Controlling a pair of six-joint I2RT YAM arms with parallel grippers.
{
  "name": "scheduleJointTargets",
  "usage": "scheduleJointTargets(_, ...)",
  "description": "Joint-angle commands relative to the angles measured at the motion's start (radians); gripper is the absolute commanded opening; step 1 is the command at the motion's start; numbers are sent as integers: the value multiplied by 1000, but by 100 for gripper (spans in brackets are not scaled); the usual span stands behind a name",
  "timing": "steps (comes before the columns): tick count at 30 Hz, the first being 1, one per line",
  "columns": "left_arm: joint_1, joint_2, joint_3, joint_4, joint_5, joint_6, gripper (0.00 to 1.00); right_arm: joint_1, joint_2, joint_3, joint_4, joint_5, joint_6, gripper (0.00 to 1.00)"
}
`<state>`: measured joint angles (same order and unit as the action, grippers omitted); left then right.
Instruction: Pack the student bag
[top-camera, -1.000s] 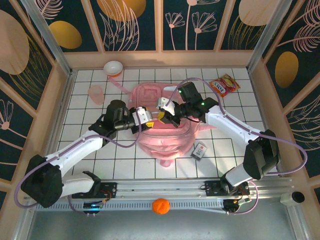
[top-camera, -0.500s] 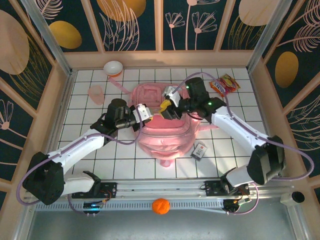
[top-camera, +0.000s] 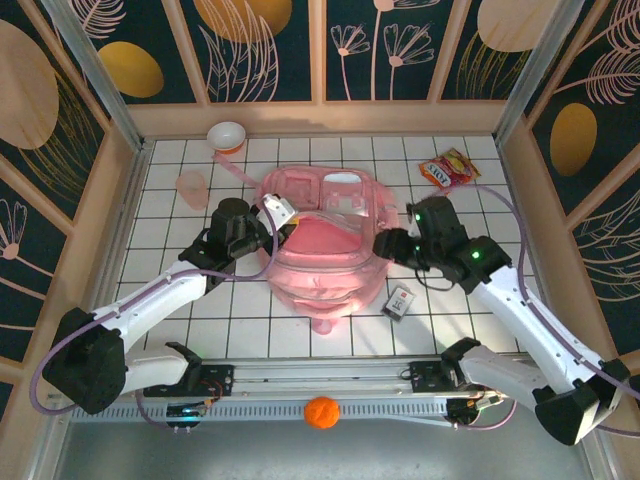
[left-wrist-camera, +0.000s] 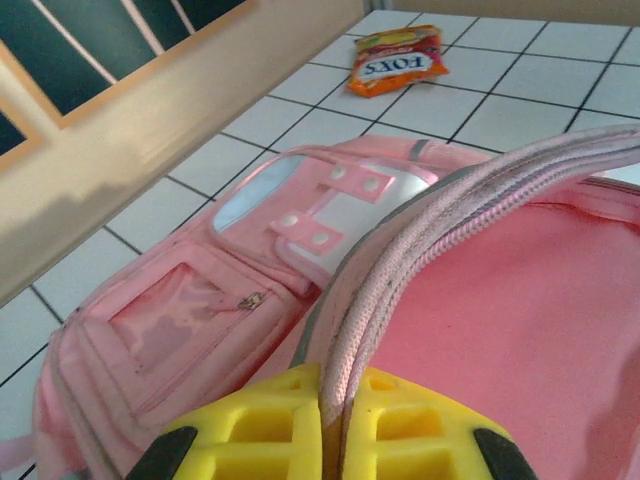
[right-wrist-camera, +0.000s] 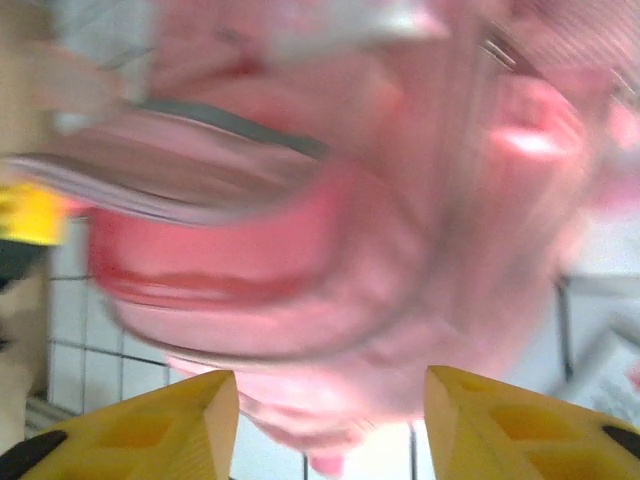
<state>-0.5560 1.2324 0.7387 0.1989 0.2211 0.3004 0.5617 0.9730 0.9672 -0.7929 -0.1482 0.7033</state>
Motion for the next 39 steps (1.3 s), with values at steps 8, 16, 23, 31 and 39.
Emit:
scheduleJointTargets(8, 5, -26, 25, 98, -67, -61, 0, -9, 28, -257, -177, 15, 311, 67)
scheduleJointTargets(16, 5, -16, 27, 111, -53, -65, 0, -9, 189, -261, -67, 34, 278, 70)
scheduleJointTargets(23, 6, -16, 24, 117, -39, -68, 0, -8, 312, -255, -39, 35, 235, 70)
scheduleJointTargets(31, 6, -9, 24, 120, -26, -73, 0, -9, 391, -268, 40, -7, 188, 70)
scheduleJointTargets(39, 6, -18, 17, 120, -25, -73, 0, -57, 450, -286, -25, 39, 141, 66)
